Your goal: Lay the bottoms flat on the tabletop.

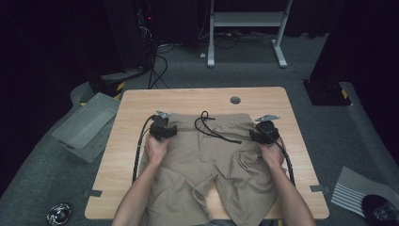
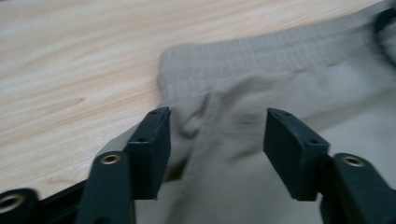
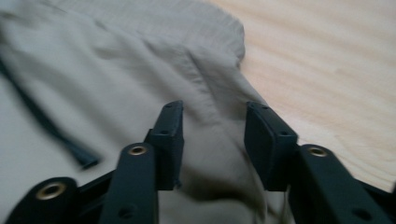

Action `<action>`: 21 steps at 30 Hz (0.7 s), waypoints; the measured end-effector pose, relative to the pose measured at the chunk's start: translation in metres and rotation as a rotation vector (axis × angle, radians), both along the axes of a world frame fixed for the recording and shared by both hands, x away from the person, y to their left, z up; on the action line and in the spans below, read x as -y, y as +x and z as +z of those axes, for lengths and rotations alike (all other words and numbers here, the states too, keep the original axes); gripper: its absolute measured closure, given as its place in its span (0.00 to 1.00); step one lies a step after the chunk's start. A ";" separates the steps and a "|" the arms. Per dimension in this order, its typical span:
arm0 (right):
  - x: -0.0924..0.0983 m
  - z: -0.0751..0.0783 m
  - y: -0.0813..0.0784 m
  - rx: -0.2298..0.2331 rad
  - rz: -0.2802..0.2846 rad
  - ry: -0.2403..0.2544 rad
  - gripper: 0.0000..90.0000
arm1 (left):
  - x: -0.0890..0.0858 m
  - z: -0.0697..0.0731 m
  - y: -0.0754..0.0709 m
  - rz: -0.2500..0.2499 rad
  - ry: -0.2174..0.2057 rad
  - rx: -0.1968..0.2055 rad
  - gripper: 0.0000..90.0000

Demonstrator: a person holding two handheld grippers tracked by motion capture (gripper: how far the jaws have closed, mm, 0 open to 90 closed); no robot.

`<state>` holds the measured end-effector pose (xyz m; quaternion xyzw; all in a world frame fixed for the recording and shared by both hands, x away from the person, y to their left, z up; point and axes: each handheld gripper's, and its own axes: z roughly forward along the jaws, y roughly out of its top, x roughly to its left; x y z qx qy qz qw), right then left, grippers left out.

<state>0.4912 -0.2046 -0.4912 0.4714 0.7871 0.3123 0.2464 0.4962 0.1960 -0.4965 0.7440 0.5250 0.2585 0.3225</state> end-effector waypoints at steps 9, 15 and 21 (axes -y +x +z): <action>-0.008 -0.008 -0.030 -0.083 0.133 -0.022 0.63 | 0.012 -0.020 -0.006 -0.092 0.029 -0.088 0.41; -0.003 -0.024 0.001 -0.098 0.085 0.034 0.58 | 0.012 -0.026 0.014 -0.065 -0.028 -0.075 0.37; -0.011 -0.017 0.010 -0.097 0.047 -0.034 0.55 | 0.016 -0.016 0.015 -0.058 0.013 -0.108 0.37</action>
